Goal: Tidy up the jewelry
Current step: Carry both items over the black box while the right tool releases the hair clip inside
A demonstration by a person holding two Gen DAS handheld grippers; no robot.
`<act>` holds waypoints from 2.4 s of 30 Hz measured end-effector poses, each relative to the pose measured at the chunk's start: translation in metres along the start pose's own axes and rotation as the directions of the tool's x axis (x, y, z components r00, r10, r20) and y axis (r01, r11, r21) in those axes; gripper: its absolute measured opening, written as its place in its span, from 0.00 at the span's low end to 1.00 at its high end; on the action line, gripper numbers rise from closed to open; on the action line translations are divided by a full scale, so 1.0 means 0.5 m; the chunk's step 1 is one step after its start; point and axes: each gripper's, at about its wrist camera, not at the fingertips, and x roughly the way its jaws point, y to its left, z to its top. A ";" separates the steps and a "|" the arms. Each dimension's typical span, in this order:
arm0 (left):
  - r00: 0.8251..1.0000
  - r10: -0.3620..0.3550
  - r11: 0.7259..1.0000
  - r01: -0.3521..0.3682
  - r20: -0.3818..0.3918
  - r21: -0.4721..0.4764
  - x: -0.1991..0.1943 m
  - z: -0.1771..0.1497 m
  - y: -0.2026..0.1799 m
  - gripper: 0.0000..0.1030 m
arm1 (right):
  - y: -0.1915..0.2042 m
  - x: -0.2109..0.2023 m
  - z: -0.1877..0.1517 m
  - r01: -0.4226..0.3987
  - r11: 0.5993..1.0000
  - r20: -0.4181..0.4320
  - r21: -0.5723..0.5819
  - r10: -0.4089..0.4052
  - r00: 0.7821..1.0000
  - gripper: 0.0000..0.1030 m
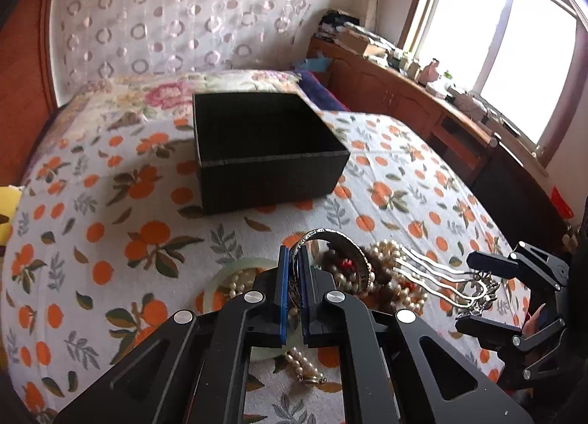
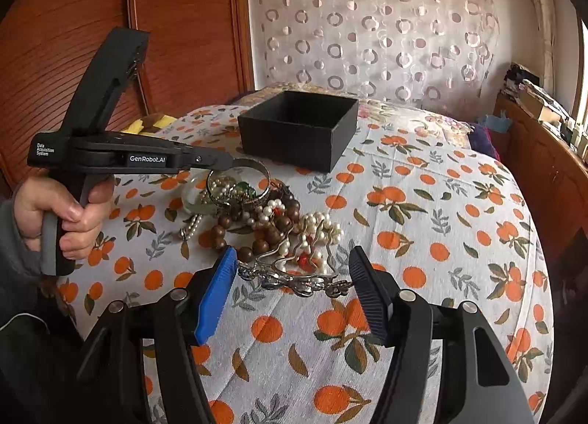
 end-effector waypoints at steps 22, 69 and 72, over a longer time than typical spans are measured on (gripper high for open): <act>0.991 0.072 0.997 -0.069 0.114 -0.033 -0.056 0.051 0.017 0.04 | -0.025 -0.019 0.073 0.025 0.999 0.097 -0.025 -0.022 0.995 0.64; 0.969 0.183 0.982 -0.171 0.166 -0.080 -0.019 0.225 0.162 0.04 | -0.062 0.297 0.304 -0.094 0.980 0.004 -0.176 0.097 0.995 0.65; 0.973 0.172 0.984 -0.163 0.156 -0.066 -0.003 0.232 0.149 0.04 | -0.075 0.275 0.306 -0.095 0.985 0.028 -0.146 0.100 0.995 0.74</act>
